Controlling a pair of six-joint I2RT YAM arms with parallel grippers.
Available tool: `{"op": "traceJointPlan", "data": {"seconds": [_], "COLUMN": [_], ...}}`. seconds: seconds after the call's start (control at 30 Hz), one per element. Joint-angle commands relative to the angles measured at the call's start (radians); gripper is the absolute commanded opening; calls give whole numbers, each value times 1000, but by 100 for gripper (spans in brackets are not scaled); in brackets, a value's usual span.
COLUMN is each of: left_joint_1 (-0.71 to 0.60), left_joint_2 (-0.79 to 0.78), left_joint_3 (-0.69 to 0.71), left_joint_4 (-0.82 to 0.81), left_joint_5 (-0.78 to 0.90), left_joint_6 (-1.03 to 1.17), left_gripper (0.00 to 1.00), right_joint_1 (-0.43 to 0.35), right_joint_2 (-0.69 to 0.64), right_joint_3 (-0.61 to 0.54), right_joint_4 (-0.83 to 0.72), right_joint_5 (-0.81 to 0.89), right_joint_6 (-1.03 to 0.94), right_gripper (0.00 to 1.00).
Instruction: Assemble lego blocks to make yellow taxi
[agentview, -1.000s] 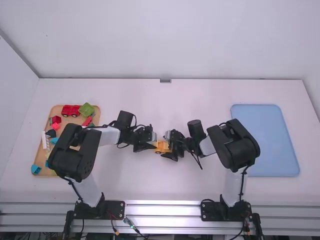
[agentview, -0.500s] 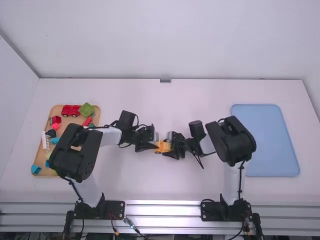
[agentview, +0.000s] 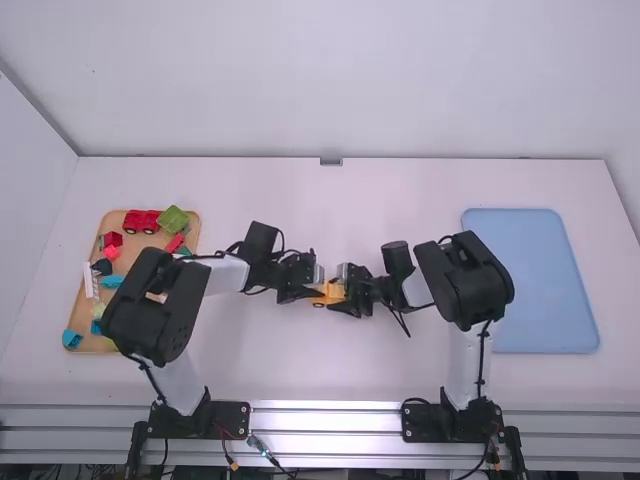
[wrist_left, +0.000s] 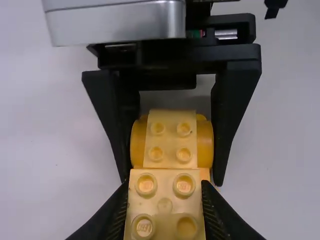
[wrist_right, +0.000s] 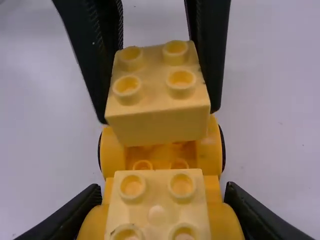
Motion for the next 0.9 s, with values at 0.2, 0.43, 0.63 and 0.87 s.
{"op": "traceJointPlan", "data": {"seconds": [0.2, 0.43, 0.63, 0.87], "left_joint_1": [-4, -8, -18, -19], "left_joint_2": [33, 34, 34, 37], "left_joint_3": [19, 17, 15, -38], "left_joint_4": [-7, -18, -18, 90], "left_joint_5": [47, 56, 45, 31], "left_joint_6": [-32, -23, -19, -32], "left_gripper": [7, 7, 5, 3], "right_joint_1": [4, 4, 4, 5], "right_joint_2": [19, 19, 19, 19], "right_joint_3": [-2, -2, -2, -2], "right_joint_4": [-5, -5, -5, -11], "right_joint_5": [-45, -59, -59, -60], "right_joint_6": [-30, -33, -30, -30], "right_gripper": [49, 44, 43, 42]}}
